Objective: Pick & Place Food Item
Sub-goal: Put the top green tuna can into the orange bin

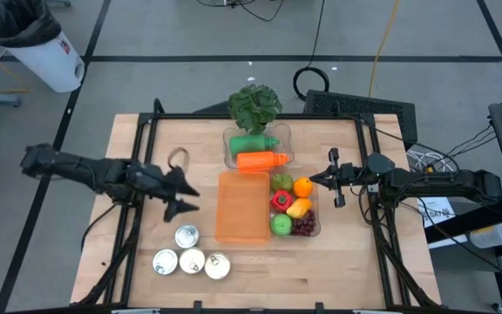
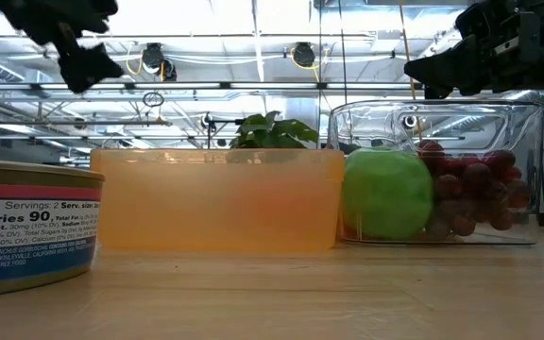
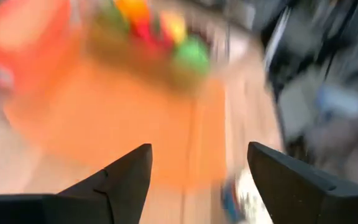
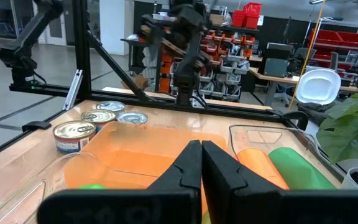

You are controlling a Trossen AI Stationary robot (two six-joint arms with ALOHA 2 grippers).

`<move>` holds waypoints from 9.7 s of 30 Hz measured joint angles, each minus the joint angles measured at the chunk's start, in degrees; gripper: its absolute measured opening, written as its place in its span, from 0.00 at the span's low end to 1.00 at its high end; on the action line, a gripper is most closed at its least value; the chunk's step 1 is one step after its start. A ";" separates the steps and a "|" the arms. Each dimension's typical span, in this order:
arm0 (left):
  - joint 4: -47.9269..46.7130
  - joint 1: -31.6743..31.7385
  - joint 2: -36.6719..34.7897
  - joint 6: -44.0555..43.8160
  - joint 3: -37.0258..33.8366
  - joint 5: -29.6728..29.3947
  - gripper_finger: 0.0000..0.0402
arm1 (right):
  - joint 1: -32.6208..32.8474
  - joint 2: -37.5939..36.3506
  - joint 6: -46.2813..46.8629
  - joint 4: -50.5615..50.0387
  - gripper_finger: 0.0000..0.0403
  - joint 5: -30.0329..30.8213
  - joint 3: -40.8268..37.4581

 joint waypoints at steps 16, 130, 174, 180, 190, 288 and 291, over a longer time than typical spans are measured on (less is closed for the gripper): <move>-40.05 -11.04 32.00 -19.02 16.68 -3.07 0.72 | 0.00 0.02 0.00 0.00 0.00 0.01 0.00; -32.56 6.73 35.80 15.72 15.71 -3.79 0.00 | 0.00 0.02 0.02 -0.02 0.00 0.00 0.00; -29.28 18.08 44.58 21.55 13.90 0.28 0.59 | 0.00 0.00 0.02 0.02 0.00 0.02 0.00; -29.67 21.42 46.57 22.04 11.97 0.27 0.59 | 0.00 0.03 0.01 0.01 0.00 0.03 0.00; -29.47 23.65 46.64 22.14 12.05 -1.50 0.59 | 0.01 0.02 0.00 0.00 0.00 0.00 0.00; -28.83 1.95 32.39 5.96 22.04 -16.17 0.39 | 0.02 0.00 0.01 0.00 0.00 0.00 -0.02; -30.80 0.78 32.70 12.33 26.05 -20.98 0.39 | 0.01 0.00 0.01 -0.01 0.00 0.00 -0.01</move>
